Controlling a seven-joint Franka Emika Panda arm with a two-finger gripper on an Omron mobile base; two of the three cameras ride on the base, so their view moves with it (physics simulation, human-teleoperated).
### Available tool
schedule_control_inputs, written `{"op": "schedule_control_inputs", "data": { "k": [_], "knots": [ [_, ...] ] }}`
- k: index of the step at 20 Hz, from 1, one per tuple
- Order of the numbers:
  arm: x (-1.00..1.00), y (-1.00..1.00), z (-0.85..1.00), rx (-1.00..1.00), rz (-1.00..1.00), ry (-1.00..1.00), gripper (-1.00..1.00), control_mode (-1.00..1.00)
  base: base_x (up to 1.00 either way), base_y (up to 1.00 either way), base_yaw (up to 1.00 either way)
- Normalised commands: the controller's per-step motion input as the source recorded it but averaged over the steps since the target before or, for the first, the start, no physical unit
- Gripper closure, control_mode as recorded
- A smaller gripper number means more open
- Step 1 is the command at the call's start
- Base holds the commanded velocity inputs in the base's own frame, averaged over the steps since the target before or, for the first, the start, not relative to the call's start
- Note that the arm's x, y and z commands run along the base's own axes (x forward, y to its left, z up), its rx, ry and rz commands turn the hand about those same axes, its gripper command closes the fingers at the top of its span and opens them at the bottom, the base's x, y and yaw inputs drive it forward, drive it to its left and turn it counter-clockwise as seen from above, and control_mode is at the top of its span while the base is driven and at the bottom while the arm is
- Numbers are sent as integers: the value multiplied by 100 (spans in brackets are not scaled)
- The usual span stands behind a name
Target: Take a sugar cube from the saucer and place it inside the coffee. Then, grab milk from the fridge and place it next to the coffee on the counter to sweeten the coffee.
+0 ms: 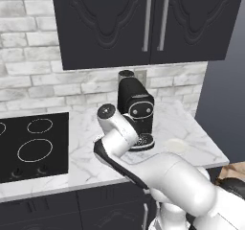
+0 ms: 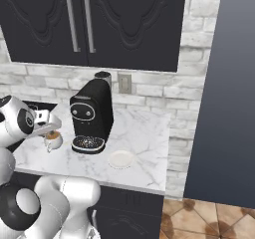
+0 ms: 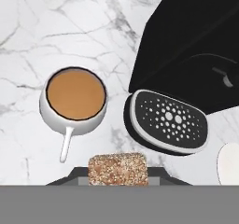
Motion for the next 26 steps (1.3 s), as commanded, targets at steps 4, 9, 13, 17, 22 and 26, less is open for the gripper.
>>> {"op": "schedule_control_inputs", "data": {
  "k": [4,9,13,17,22,26],
  "knots": [
    [31,18,0,0,0,0,100,-100,0,0,0],
    [23,18,-13,-2,0,0,100,-100,0,0,0],
    [9,14,-26,-1,0,0,100,-100,0,0,0],
    [10,2,-24,0,0,0,100,-100,0,0,0],
    [12,0,-19,0,0,0,100,-100,0,0,0],
    [11,0,-17,0,0,0,100,-100,0,0,0]
  ]
}}
